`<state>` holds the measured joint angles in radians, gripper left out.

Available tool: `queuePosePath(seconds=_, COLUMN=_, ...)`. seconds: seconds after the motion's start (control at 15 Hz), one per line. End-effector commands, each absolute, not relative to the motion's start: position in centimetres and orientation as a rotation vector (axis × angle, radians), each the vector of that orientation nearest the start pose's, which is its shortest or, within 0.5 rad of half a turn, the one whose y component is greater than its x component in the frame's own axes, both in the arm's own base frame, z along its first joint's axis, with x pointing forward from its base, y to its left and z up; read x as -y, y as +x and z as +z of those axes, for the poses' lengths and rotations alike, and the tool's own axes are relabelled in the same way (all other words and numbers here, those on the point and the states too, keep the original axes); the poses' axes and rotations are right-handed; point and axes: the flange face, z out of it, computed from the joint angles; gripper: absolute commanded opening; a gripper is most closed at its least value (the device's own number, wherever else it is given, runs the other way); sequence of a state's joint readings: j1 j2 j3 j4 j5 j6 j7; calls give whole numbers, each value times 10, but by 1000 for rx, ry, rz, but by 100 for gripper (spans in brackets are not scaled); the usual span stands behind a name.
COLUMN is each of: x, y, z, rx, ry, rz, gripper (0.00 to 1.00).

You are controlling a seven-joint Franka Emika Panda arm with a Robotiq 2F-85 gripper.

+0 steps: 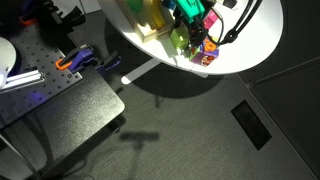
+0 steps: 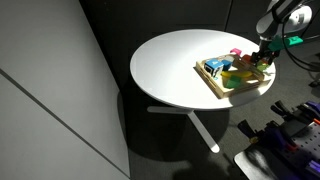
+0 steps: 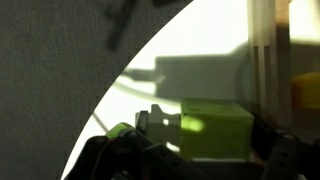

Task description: Put the yellow block in the box.

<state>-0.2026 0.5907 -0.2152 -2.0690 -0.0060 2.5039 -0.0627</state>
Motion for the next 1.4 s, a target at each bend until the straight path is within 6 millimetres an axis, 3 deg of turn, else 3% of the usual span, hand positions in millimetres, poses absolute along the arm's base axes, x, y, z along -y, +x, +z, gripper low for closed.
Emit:
queuePosePath(seconds=0.0, x=237, y=518, z=133, rx=-554, ry=-3194, rz=270, gripper=66)
queuePosePath(seconds=0.27, x=235, y=518, z=150, rx=-528, ry=-3189, rz=263, gripper=34)
queuePosePath(seconds=0.87, x=223, y=507, z=205, rx=-417, ry=-3206, rz=220, gripper=32)
queuePosePath(seconds=1.33, x=176, y=490, z=235, rx=-220, ry=-3192, rz=127, gripper=32)
